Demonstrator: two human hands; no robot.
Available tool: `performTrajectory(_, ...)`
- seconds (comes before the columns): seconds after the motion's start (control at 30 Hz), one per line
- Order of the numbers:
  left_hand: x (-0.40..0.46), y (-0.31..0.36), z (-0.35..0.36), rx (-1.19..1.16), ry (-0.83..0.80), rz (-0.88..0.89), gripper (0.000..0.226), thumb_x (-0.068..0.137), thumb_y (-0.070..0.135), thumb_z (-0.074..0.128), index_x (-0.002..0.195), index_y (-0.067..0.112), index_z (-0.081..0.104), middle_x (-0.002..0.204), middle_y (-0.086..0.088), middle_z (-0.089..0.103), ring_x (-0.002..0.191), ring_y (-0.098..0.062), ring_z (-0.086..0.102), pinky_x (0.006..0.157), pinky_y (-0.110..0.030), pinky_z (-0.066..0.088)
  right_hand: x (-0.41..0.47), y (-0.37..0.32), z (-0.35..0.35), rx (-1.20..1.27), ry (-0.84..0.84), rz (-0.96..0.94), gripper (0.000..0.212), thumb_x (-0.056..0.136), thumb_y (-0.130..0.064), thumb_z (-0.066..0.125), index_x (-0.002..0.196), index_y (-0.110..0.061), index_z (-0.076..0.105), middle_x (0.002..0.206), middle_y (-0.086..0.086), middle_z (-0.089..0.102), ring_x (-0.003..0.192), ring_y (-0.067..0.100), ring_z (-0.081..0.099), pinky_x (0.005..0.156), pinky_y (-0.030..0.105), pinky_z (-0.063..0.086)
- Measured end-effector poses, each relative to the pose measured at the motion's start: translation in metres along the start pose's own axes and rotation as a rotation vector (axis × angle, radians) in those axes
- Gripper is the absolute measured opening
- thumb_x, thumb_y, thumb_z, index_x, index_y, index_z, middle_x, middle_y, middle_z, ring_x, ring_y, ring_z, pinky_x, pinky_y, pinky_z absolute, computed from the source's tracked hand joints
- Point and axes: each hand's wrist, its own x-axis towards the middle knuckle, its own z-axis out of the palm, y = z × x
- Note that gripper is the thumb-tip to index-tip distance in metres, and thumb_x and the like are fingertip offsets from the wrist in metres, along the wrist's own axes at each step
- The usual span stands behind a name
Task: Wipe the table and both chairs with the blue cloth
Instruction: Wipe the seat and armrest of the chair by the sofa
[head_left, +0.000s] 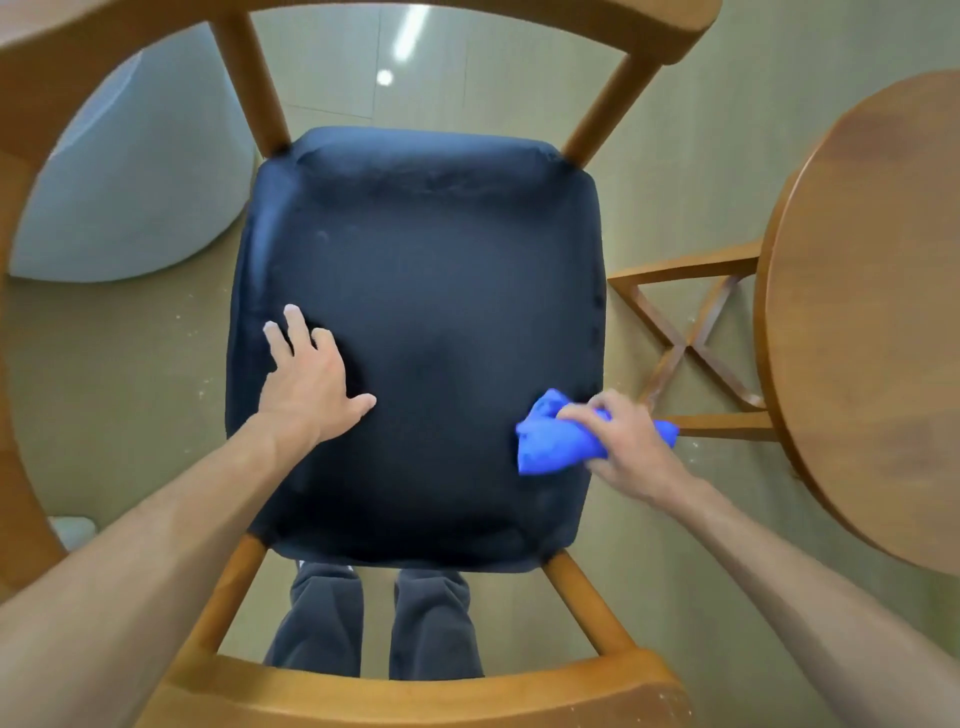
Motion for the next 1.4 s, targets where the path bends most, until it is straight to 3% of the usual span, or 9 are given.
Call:
performTrajectory(0.1,0.002,0.004,0.005,0.001,0.044,-0.034,0.081,0.08,0.046,0.071,0.13,-0.002,0.03,0.157,-0.018,-0.007,0.144,-0.042,-0.003,0.094,-0.053,0.044,0.052,0.014,-0.033,0.086,0.176,0.363,0.053,0.077,-0.017,0.06,0.126,-0.035,0.048,0.104,0.006,0.045,0.095,0.028,0.049,0.085,0.039,0.041)
performTrajectory(0.23,0.01,0.004,-0.004,0.001,0.123,-0.013,0.072,0.083,0.04,0.068,0.131,0.003,0.03,0.157,-0.015,-0.004,0.145,-0.038,-0.004,0.1,-0.06,0.037,0.096,-0.009,-0.048,0.493,0.467,0.768,0.047,0.081,-0.015,0.055,0.126,-0.025,0.048,0.105,0.0,0.049,0.094,0.019,0.047,0.073,0.024,0.031)
performTrajectory(0.33,0.023,-0.001,-0.022,0.001,0.053,0.033,0.104,0.075,0.05,0.073,0.149,0.026,0.004,0.156,-0.009,-0.022,0.144,-0.04,-0.013,0.103,-0.064,0.034,0.079,-0.035,-0.031,0.263,0.286,0.598,0.047,0.078,-0.019,0.057,0.124,-0.028,0.049,0.101,0.002,0.051,0.082,0.024,0.051,0.066,0.029,0.034)
performTrajectory(0.43,0.029,-0.002,-0.027,0.061,-0.114,0.054,0.125,0.071,0.049,0.077,0.145,0.039,-0.023,0.146,-0.009,-0.044,0.14,-0.044,-0.025,0.1,-0.062,0.039,0.068,-0.047,-0.025,0.112,0.137,0.406,0.049,0.082,-0.022,0.06,0.128,-0.029,0.048,0.096,0.001,0.048,0.076,0.023,0.048,0.062,0.029,0.032)
performTrajectory(0.63,0.03,0.0,-0.019,0.068,-0.103,0.061,0.128,0.073,0.044,0.079,0.145,0.035,-0.026,0.141,-0.014,-0.05,0.138,-0.047,-0.029,0.1,-0.063,0.037,0.149,-0.034,-0.079,0.461,0.451,0.777,0.042,0.077,-0.028,0.059,0.117,-0.026,0.046,0.098,-0.009,0.06,0.089,0.021,0.057,0.073,0.031,0.038)
performTrajectory(0.83,0.032,0.002,-0.016,0.106,-0.085,0.061,0.127,0.075,0.043,0.077,0.145,0.032,-0.028,0.14,-0.019,-0.05,0.136,-0.05,-0.029,0.099,-0.061,0.039,0.251,-0.046,-0.105,0.398,0.532,1.068,0.043,0.086,-0.024,0.053,0.125,-0.008,0.042,0.119,0.016,0.058,0.105,0.037,0.058,0.077,0.035,0.039)
performTrajectory(1.0,0.033,0.007,-0.015,0.145,-0.091,0.044,0.129,0.077,0.045,0.075,0.135,0.025,-0.039,0.139,-0.025,-0.049,0.135,-0.054,-0.026,0.099,-0.06,0.04,0.275,-0.089,-0.093,0.178,0.481,0.966,0.048,0.088,-0.026,0.051,0.129,-0.004,0.039,0.124,0.022,0.052,0.107,0.039,0.055,0.084,0.039,0.043)
performTrajectory(1.23,0.034,0.004,-0.017,0.129,-0.103,0.048,0.127,0.078,0.043,0.074,0.134,0.027,-0.039,0.135,-0.021,-0.055,0.135,-0.051,-0.03,0.101,-0.057,0.04,0.336,-0.205,-0.06,-0.056,0.138,0.149,0.045,0.087,-0.031,0.057,0.126,-0.012,0.044,0.114,0.014,0.055,0.101,0.035,0.057,0.079,0.038,0.045)
performTrajectory(1.4,0.032,0.004,-0.018,0.117,-0.084,0.063,0.127,0.078,0.043,0.074,0.135,0.028,-0.038,0.137,-0.022,-0.052,0.135,-0.052,-0.03,0.1,-0.058,0.04,0.312,-0.093,-0.1,0.004,0.344,0.565,0.046,0.084,-0.029,0.054,0.127,-0.014,0.046,0.114,0.018,0.058,0.102,0.039,0.057,0.08,0.039,0.044)
